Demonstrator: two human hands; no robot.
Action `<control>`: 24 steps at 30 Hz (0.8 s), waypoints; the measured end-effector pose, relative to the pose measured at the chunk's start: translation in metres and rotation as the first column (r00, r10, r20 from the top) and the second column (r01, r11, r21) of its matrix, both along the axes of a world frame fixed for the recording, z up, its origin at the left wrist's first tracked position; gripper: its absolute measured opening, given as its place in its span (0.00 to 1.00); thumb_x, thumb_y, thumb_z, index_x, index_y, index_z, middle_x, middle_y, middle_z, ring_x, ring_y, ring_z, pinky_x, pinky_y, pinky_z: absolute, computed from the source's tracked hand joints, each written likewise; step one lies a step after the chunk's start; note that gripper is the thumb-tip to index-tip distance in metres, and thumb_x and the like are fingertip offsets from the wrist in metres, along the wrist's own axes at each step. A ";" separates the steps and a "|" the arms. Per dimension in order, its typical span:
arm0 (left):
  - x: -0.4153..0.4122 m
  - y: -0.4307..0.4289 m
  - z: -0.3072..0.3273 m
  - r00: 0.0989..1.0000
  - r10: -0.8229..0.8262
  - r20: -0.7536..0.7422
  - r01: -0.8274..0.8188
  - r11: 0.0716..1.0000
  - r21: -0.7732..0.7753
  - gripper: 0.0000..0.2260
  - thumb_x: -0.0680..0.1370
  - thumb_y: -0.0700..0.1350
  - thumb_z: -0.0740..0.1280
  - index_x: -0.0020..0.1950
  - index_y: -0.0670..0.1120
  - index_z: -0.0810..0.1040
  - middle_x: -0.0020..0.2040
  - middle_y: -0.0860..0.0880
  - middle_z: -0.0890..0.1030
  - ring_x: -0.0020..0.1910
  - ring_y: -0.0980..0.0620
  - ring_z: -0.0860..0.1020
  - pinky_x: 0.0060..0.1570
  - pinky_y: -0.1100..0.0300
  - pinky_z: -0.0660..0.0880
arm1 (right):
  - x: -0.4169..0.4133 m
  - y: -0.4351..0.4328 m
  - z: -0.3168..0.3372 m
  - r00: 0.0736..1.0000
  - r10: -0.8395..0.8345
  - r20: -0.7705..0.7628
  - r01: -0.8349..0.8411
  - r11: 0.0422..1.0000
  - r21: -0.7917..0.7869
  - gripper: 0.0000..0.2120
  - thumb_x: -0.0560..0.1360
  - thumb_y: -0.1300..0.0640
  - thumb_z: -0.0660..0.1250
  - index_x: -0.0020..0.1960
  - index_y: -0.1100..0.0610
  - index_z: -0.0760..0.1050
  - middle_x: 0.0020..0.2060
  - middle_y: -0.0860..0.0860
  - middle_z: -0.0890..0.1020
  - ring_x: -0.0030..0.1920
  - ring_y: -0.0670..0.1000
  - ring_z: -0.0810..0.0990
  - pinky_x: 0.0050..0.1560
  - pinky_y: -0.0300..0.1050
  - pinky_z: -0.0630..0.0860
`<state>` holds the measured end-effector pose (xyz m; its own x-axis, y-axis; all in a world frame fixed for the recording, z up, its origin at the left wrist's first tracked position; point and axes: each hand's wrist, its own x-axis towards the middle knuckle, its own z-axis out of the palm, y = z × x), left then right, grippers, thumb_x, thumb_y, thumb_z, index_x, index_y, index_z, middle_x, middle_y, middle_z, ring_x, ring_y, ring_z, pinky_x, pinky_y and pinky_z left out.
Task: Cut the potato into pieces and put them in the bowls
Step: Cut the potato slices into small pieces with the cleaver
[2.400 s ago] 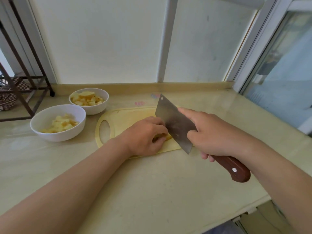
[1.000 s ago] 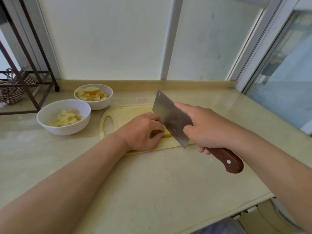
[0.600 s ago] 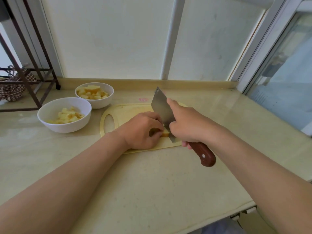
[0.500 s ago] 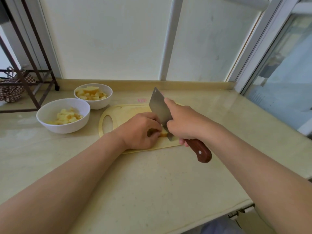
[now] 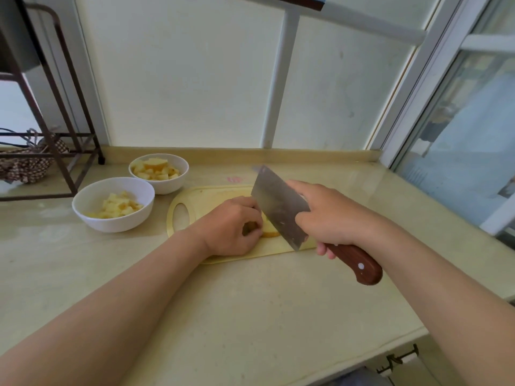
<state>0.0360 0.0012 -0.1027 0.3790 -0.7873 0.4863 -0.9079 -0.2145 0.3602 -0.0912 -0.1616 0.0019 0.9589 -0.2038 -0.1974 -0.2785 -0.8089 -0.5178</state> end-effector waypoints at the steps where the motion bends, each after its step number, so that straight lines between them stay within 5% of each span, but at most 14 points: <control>1: 0.000 0.000 0.003 1.000 0.015 -0.008 -0.015 1.000 0.026 0.03 0.72 0.44 0.71 0.43 0.46 0.84 0.46 0.51 0.79 0.42 0.56 0.75 0.45 0.62 0.75 | -0.002 -0.001 0.001 1.000 -0.003 0.017 0.003 1.000 0.009 0.40 0.78 0.64 0.55 0.82 0.33 0.51 0.50 0.51 0.78 0.25 0.48 0.81 0.28 0.44 0.79; 5: -0.001 0.001 0.018 0.992 0.086 -0.090 -0.074 0.988 0.135 0.03 0.73 0.47 0.71 0.43 0.50 0.83 0.45 0.55 0.78 0.42 0.57 0.75 0.46 0.60 0.76 | -0.005 0.001 0.000 0.999 -0.005 0.037 0.004 0.999 0.043 0.41 0.78 0.63 0.55 0.83 0.33 0.48 0.58 0.52 0.76 0.28 0.49 0.83 0.29 0.44 0.80; 8: -0.003 -0.001 0.021 0.991 0.117 -0.067 -0.104 0.981 0.166 0.04 0.73 0.46 0.72 0.44 0.48 0.85 0.45 0.54 0.79 0.42 0.56 0.76 0.46 0.58 0.77 | -0.003 0.006 -0.006 0.999 0.024 0.048 -0.027 0.998 0.064 0.41 0.77 0.62 0.55 0.82 0.33 0.48 0.55 0.50 0.77 0.29 0.51 0.83 0.29 0.45 0.81; 16: -0.011 0.008 0.002 0.994 0.108 0.030 -0.109 0.994 0.014 0.03 0.73 0.43 0.73 0.42 0.45 0.85 0.43 0.50 0.81 0.41 0.51 0.77 0.45 0.56 0.76 | -0.001 0.012 -0.008 0.999 0.044 0.028 -0.046 0.997 0.066 0.40 0.78 0.63 0.54 0.83 0.35 0.48 0.55 0.51 0.76 0.28 0.51 0.82 0.28 0.44 0.80; 24: -0.007 0.014 -0.004 0.998 0.033 0.053 -0.031 0.999 -0.029 0.05 0.73 0.38 0.70 0.45 0.44 0.86 0.45 0.49 0.81 0.41 0.52 0.78 0.43 0.59 0.76 | -0.006 0.018 0.002 0.993 0.088 -0.084 -0.094 0.993 -0.072 0.41 0.79 0.64 0.54 0.83 0.35 0.44 0.38 0.55 0.79 0.20 0.49 0.77 0.29 0.44 0.81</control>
<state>0.0291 0.0157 -0.1065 0.3766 -0.7611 0.5281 -0.9188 -0.2342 0.3177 -0.0969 -0.1434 0.0043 0.9558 -0.1339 -0.2617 -0.2404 -0.8685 -0.4335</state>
